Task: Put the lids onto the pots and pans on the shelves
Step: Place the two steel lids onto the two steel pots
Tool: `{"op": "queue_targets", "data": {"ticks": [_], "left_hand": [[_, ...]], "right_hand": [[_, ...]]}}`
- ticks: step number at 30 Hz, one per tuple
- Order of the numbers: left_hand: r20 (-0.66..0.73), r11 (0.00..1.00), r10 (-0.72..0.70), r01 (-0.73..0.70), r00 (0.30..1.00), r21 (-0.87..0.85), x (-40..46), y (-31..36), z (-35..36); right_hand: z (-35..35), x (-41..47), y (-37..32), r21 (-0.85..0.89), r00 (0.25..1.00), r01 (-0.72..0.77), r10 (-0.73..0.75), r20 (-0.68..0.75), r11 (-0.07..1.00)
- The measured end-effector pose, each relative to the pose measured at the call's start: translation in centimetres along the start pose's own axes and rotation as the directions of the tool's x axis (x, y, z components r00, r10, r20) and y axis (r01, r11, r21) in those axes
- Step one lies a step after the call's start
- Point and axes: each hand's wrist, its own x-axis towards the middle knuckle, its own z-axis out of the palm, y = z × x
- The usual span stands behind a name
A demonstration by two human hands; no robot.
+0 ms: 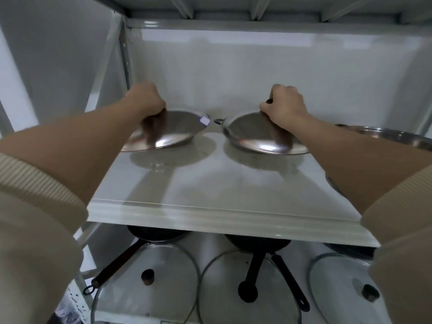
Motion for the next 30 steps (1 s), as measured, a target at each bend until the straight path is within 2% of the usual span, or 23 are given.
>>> {"op": "queue_targets", "data": {"ticks": [6, 14, 20, 24, 30], "left_hand": [[-0.060, 1.000, -0.023, 0.024, 0.998, 0.017, 6.8, -0.4, 4.8], [-0.089, 0.998, 0.060, -0.057, 0.994, 0.034, 16.3, 0.0, 10.3], [-0.079, 0.990, 0.077, -0.067, 0.994, 0.123, 18.3, -1.0, 13.9], [-0.068, 0.988, 0.096, -0.087, 0.993, 0.130, 19.1, -1.2, 13.9], [-0.073, 0.980, 0.108, -0.093, 0.992, 0.175, 18.3, -1.3, 13.8]], "right_hand": [[4.8, 5.6, 1.4, -0.035, 1.000, 0.001, -0.001, 0.013, 0.999], [11.0, 11.3, 2.4, -0.201, 0.999, 0.018, -0.025, -0.030, 0.979], [13.7, 12.3, 3.0, -0.247, 0.999, 0.044, -0.041, 0.016, 0.968], [14.2, 12.5, 2.9, -0.245, 0.999, 0.033, -0.023, 0.042, 0.969], [13.9, 12.1, 3.1, -0.306, 0.997, 0.076, -0.071, 0.029, 0.949]]}}
